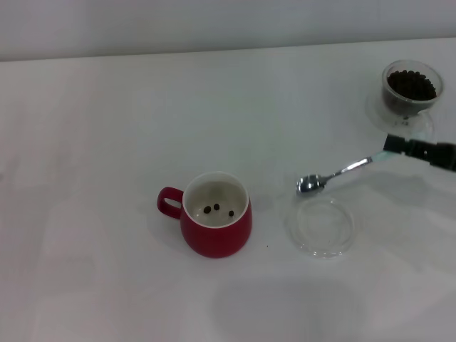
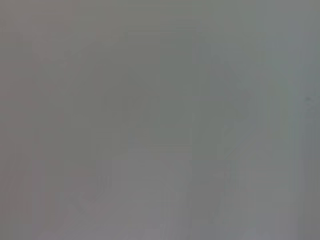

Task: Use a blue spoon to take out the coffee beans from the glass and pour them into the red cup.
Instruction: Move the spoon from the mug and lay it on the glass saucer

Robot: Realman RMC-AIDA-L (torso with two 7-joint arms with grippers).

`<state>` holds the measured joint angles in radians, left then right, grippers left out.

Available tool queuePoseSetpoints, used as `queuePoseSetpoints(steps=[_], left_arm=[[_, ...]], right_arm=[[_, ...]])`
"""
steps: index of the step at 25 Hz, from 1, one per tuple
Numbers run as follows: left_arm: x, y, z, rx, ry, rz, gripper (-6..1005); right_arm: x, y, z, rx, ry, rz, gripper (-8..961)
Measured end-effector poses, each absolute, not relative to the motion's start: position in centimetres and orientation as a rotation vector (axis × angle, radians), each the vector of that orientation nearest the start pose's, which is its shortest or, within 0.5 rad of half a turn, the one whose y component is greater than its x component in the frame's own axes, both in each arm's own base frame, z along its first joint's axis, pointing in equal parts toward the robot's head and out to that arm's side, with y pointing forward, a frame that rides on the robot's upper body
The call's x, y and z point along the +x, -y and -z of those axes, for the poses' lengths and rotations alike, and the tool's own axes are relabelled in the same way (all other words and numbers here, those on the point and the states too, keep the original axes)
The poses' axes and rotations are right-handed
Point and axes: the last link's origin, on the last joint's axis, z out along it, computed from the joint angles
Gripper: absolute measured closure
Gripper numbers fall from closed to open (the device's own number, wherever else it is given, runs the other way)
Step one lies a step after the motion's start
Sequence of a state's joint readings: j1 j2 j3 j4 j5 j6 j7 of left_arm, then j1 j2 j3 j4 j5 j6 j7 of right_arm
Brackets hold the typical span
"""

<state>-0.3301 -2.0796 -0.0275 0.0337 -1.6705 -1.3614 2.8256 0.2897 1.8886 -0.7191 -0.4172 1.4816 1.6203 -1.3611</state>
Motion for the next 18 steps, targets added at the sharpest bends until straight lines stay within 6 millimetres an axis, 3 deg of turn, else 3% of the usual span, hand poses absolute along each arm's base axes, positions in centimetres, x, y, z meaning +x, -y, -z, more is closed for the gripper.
queuePoseSetpoints(steps=[18], left_arm=[[-37.6,-27.9,-2.4,-1.500,0.554,0.689,127]], right_arm=[[36.3,-26.0,-5.0,-2.274,-1.445,-0.871,759]])
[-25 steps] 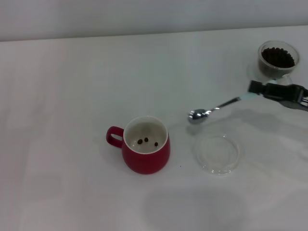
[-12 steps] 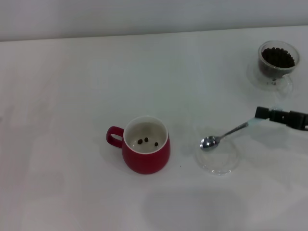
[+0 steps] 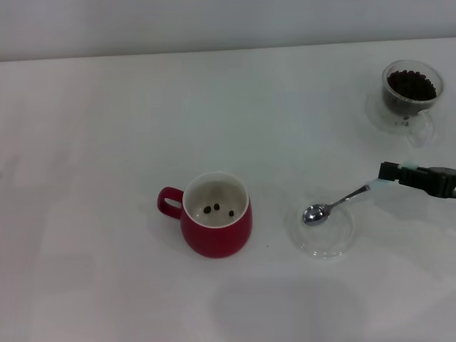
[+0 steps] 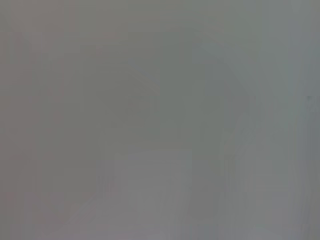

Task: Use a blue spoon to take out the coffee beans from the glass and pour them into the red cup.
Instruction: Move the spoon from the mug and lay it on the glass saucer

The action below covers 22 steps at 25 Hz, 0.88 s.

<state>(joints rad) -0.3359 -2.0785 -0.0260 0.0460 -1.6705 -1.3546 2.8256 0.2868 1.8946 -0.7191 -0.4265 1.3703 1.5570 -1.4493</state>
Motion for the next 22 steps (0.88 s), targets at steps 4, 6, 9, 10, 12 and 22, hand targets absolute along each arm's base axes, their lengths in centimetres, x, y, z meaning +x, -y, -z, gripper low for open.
queuePoseSetpoints(steps=[4,6,9,10,12,22], left_arm=[[-37.66,-27.90,-2.44,-1.500,0.554,0.689,127],[-37.66,-27.90,-2.44,-1.500,0.555,0.689,127],[-37.67,-27.90,-2.43,-1.500,0.556,0.688,127],[-37.68,-27.90,-2.43,-1.500,0.556,0.687,127],[-37.70,-27.88,-2.42,-1.500,0.557,0.687,127],[-37.61,-27.66,-2.17,-1.498,0.564,0.696,127]], right_arm=[[36.71,-26.11,-4.69,-2.281,-1.446,-0.815,759],[36.80,-26.11,-4.56,-2.297,-1.435,-0.788,759],[36.93,-26.11,-4.42,-2.308,-1.427,-0.762,758],[36.98,-26.11,-4.42,-2.307,-1.427,-0.758,758],[37.07,-26.10,-4.48,-2.303,-1.426,-0.755,758],[37.31,-25.84,-4.53,-2.300,-1.430,-0.744,757]])
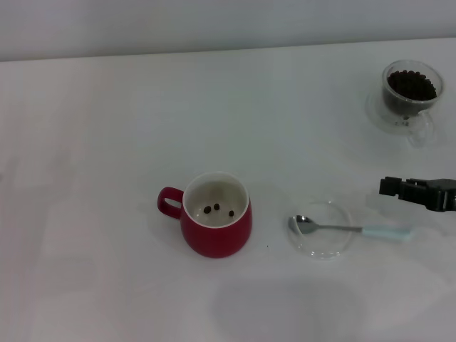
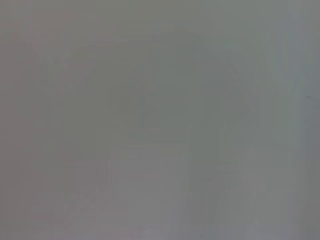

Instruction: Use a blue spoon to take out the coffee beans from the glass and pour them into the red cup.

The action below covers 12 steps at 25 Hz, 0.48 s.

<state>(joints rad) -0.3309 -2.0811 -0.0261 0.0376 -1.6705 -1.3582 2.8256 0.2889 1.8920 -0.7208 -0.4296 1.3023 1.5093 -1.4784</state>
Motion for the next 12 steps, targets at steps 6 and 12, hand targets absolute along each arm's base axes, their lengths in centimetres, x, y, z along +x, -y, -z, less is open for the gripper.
queuePoseSetpoints(steps=[6,12], left_arm=[[-37.7,-27.5,-2.1,-1.496,0.568,0.695,127],[-37.7,-27.4,-2.1,-1.496,0.570,0.694,126]], right_arm=[[37.6,-25.8,-5.2,-2.246,-1.420,-0.783,756],[38.6,-26.0,-7.4,-2.087,-1.297,-0.878,751]])
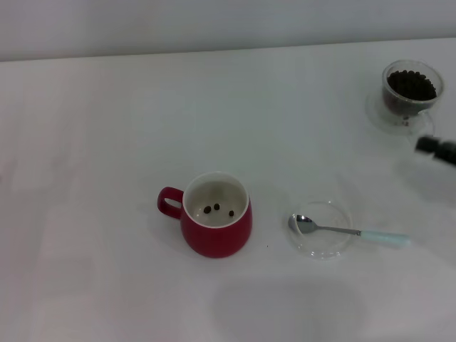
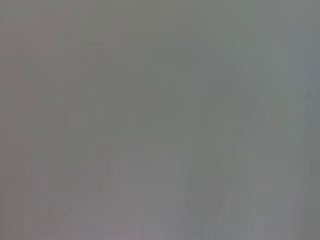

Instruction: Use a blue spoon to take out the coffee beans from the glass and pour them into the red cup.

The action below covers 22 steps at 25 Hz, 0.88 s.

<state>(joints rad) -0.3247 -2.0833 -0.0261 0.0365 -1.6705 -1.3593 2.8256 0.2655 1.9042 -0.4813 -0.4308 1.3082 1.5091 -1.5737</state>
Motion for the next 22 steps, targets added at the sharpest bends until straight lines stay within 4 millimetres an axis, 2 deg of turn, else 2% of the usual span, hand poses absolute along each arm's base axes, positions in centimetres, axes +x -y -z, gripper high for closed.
queuePoseSetpoints(steps=[4,6,7,8,14,18,22], left_arm=[[-37.7,-27.4,-2.1,-1.496,0.569,0.694,126],[-37.7,-27.4,-2.1,-1.496,0.570,0.694,126],[-37.7,-27.4,-2.1,-1.496,0.571,0.692,126],[-37.8,-27.4,-2.1,-1.496,0.573,0.690,126],[-38.1,-27.7,-2.5,-1.464,0.584,0.682,126],[-38.2,-28.0,-3.1,-1.413,0.591,0.691,126],[-38.1,-28.3,-3.6,-1.374,0.585,0.708,126]], right_arm=[[39.6,-25.7,-9.0,-1.878,-1.142,-0.965,752],[40.7,-25.0,-9.5,-1.655,-1.050,-1.011,753],[40.9,-24.8,-9.6,-1.606,-1.015,-1.010,753],[40.9,-24.8,-9.6,-1.606,-1.015,-1.010,754],[41.3,-24.8,-8.2,-1.450,-0.751,-0.862,756],[40.8,-25.7,-7.1,-1.397,-0.583,-0.696,757],[40.5,-27.2,-7.0,-1.387,-0.507,-0.585,758]])
